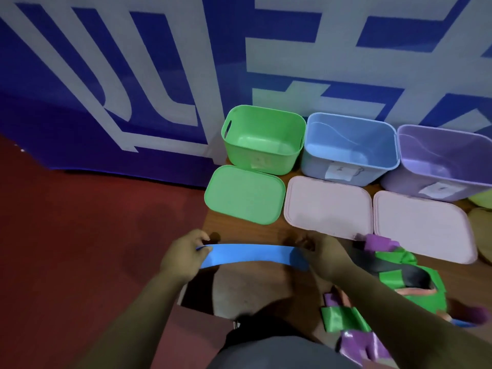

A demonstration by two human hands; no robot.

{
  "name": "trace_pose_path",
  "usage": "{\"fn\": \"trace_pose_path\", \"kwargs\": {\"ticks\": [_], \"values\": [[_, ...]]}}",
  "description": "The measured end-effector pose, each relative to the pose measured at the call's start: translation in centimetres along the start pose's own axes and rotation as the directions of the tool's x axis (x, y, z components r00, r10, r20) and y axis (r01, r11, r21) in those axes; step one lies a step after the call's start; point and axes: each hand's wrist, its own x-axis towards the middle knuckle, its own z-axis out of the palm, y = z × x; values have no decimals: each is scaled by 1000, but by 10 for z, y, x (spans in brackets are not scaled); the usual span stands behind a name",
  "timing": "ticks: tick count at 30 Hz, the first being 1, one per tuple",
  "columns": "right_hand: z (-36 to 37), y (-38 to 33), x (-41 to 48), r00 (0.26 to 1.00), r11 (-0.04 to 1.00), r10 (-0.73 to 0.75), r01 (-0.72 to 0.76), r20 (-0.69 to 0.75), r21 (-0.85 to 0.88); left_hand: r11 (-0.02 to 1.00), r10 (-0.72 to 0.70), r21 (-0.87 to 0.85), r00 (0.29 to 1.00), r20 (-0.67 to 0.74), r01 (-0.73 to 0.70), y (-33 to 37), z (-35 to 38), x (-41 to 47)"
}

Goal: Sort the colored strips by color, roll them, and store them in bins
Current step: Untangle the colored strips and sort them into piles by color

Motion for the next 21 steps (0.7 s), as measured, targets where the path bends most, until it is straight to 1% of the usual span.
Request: {"fn": "trace_pose_path", "kwargs": {"ticks": [2, 4, 10, 13, 17, 21], "values": [[9, -4, 6, 998, 998, 64, -64, -2, 11, 999, 19, 43, 999, 28, -20, -1, -2, 15], [13, -6, 12, 994, 994, 109, -109, -14, -13, 998, 26, 59, 998, 59, -29, -3, -2, 29], [16, -8, 30, 984, 980, 174, -176, -29, -90, 995, 43, 85, 990, 133, -54, -7, 3, 62], [16, -6, 36, 986, 971, 162, -166, -36, -172, 990, 73, 108, 984, 163, -91, -7, 6, 73], [14, -3, 36, 990, 944, 137, -139, -27, -300, 951, 104, 276, 986, 134, -138, -5, 9, 70], [4, 3, 24, 998, 947, 44, -53, -36, -318, 931, 144, 322, 985, 100, -169, 8, 17, 51]]}}
